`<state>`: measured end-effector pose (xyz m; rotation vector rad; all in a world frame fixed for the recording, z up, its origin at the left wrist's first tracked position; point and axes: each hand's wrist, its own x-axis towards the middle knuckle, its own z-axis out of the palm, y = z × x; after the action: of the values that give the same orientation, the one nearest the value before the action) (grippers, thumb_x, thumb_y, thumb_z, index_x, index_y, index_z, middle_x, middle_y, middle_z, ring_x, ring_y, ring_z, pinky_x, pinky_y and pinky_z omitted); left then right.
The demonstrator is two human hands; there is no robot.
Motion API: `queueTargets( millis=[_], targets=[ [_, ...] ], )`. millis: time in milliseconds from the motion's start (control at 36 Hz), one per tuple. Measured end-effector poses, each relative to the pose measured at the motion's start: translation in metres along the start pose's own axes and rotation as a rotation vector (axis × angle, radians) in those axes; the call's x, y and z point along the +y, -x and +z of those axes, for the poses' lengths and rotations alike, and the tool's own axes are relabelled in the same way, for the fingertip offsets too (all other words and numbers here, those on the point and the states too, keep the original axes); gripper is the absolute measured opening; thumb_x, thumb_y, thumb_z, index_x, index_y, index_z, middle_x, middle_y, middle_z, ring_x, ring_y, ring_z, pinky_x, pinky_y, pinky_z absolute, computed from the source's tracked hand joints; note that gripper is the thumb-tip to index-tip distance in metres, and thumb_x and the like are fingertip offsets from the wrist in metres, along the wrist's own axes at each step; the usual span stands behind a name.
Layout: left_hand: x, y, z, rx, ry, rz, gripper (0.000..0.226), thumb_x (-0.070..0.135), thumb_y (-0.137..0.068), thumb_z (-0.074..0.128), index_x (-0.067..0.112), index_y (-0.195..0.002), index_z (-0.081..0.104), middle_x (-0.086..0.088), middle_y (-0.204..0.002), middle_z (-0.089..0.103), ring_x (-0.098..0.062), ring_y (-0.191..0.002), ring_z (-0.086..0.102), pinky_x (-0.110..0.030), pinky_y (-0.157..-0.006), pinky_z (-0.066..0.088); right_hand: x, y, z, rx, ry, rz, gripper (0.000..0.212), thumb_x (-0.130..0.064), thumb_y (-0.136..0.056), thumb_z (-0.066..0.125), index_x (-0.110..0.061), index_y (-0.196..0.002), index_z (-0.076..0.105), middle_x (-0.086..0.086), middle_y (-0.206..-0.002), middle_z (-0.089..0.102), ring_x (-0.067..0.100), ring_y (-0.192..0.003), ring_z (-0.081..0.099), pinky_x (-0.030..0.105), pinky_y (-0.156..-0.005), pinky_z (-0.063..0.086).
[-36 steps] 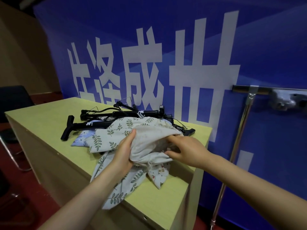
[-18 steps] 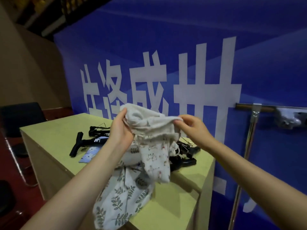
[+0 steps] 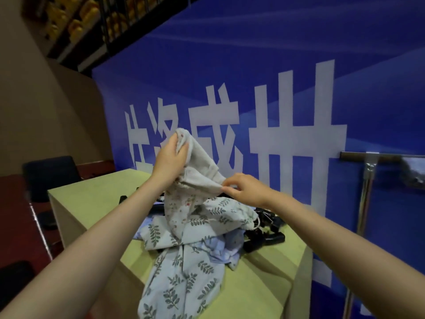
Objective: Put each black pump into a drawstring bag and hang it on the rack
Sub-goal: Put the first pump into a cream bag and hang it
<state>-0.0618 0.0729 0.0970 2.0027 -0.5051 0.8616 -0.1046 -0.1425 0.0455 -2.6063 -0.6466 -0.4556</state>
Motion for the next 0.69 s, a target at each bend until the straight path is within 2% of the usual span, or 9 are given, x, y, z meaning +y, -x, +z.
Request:
queueTargets(
  millis=[83, 194, 278, 361, 417, 500, 583, 639, 694],
  targets=[
    [-0.018, 0.020, 0.020, -0.131, -0.156, -0.030, 0.039, 0.035, -0.102, 0.040, 0.016, -0.136, 0.045, 0.001, -0.090, 0.061, -0.021, -0.073, 0.062, -0.040, -0.063, 0.056, 0.016, 0.005, 0.019, -0.014, -0.245, 0.116, 0.024, -0.032, -0.099, 0.052, -0.020, -0.103, 0.073, -0.020, -0.084, 0.064, -0.009, -0.073, 0.057, 0.012, -0.066, 0.041],
    [-0.051, 0.048, 0.047, -0.271, -0.248, -0.125, 0.035, 0.036, -0.101, 0.040, 0.020, -0.131, 0.051, -0.003, -0.101, 0.066, -0.022, -0.078, 0.063, -0.046, -0.074, 0.057, 0.051, 0.018, 0.033, 0.101, -0.414, 0.243, 0.023, -0.023, -0.097, 0.053, -0.019, -0.091, 0.074, -0.006, -0.091, 0.072, 0.009, -0.088, 0.065, 0.030, -0.080, 0.052],
    [-0.073, 0.066, 0.061, -0.374, -0.294, -0.202, 0.035, 0.033, -0.101, 0.039, 0.010, -0.122, 0.055, -0.013, -0.117, 0.064, -0.028, -0.097, 0.060, -0.036, -0.081, 0.049, 0.081, 0.028, 0.037, 0.162, -0.456, 0.386, 0.023, -0.021, -0.095, 0.053, -0.021, -0.085, 0.074, -0.002, -0.088, 0.072, 0.014, -0.088, 0.066, 0.035, -0.083, 0.052],
    [-0.091, 0.082, 0.076, -0.483, -0.355, -0.289, 0.043, 0.035, -0.103, 0.035, 0.007, -0.131, 0.051, -0.016, -0.133, 0.056, -0.031, -0.118, 0.053, -0.034, -0.088, 0.041, 0.101, 0.035, 0.038, 0.210, -0.504, 0.475, 0.025, -0.015, -0.097, 0.050, -0.017, -0.084, 0.072, 0.001, -0.083, 0.069, 0.015, -0.083, 0.064, 0.030, -0.075, 0.050],
    [-0.101, 0.091, 0.082, -0.482, -0.383, -0.313, 0.043, 0.037, -0.102, 0.036, 0.006, -0.126, 0.055, -0.016, -0.126, 0.060, -0.032, -0.115, 0.055, -0.035, -0.087, 0.043, 0.108, 0.038, 0.038, 0.255, -0.549, 0.508, 0.025, -0.014, -0.098, 0.047, -0.011, -0.090, 0.071, 0.001, -0.081, 0.066, 0.012, -0.077, 0.061, 0.025, -0.067, 0.047],
    [-0.108, 0.100, 0.087, -0.376, -0.399, -0.276, 0.042, 0.043, -0.100, 0.039, 0.008, -0.097, 0.063, -0.011, -0.090, 0.065, -0.033, -0.090, 0.060, -0.033, -0.063, 0.039, 0.117, 0.040, 0.039, 0.325, -0.585, 0.537, 0.026, -0.014, -0.099, 0.046, -0.009, -0.093, 0.071, 0.003, -0.080, 0.064, 0.015, -0.076, 0.058, 0.027, -0.065, 0.046],
    [-0.110, 0.103, 0.089, -0.289, -0.465, -0.206, 0.051, 0.050, -0.098, 0.042, 0.013, -0.064, 0.050, -0.003, -0.058, 0.050, -0.024, -0.059, 0.052, -0.031, -0.050, 0.030, 0.125, 0.039, 0.040, 0.362, -0.590, 0.569, 0.027, -0.014, -0.099, 0.044, -0.011, -0.092, 0.069, 0.005, -0.081, 0.065, 0.016, -0.078, 0.058, 0.031, -0.068, 0.046],
    [-0.113, 0.101, 0.090, -0.245, -0.476, -0.175, 0.051, 0.049, -0.097, 0.044, 0.013, -0.060, 0.050, -0.003, -0.057, 0.049, -0.021, -0.057, 0.049, -0.031, -0.050, 0.032, 0.128, 0.037, 0.041, 0.369, -0.580, 0.576, 0.028, -0.014, -0.099, 0.042, -0.012, -0.092, 0.069, 0.004, -0.081, 0.065, 0.016, -0.078, 0.058, 0.030, -0.068, 0.046],
    [-0.115, 0.098, 0.092, -0.136, -0.382, -0.133, 0.047, 0.042, -0.095, 0.050, 0.010, -0.061, 0.056, -0.003, -0.065, 0.051, -0.022, -0.070, 0.050, -0.032, -0.056, 0.035, 0.130, 0.034, 0.043, 0.373, -0.577, 0.583, 0.028, -0.014, -0.099, 0.042, -0.010, -0.095, 0.069, 0.002, -0.080, 0.064, 0.016, -0.078, 0.057, 0.028, -0.066, 0.046]
  ],
)
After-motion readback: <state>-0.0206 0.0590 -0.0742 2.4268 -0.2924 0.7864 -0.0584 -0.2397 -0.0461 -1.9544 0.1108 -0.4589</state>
